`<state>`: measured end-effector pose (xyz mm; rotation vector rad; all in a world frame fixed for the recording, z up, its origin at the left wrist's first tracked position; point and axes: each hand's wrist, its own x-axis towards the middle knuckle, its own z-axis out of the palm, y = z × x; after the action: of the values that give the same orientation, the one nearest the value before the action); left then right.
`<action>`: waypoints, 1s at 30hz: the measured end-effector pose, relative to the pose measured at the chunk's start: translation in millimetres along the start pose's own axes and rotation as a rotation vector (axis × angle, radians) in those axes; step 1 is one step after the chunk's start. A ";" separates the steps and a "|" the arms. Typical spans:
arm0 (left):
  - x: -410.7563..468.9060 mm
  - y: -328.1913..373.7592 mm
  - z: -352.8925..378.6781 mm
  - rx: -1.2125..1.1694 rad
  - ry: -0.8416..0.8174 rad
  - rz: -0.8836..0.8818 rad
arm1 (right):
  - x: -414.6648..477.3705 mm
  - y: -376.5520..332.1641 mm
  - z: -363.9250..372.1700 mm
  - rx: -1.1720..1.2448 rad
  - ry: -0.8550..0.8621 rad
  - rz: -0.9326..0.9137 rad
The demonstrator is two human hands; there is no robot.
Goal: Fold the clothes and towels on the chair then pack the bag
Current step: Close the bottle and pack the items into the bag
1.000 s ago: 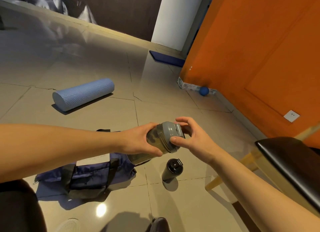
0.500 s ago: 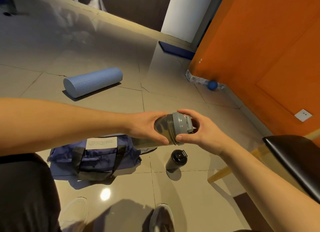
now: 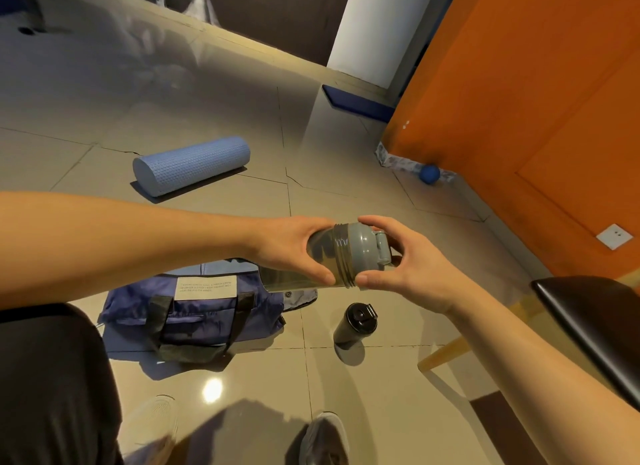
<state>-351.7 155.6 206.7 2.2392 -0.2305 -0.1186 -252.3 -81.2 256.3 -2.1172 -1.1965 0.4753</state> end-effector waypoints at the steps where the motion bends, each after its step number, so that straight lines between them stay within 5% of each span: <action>1: -0.1 0.2 0.8 0.010 -0.003 -0.005 | -0.1 -0.1 1.9 -0.006 -0.005 0.003; 30: 2.9 1.8 8.3 0.058 0.033 0.006 | -1.5 -12.9 7.8 0.021 0.127 0.116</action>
<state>-350.4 147.5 202.9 2.2960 -0.2249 -0.0724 -265.7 -74.8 259.6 -2.1721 -0.9976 0.3961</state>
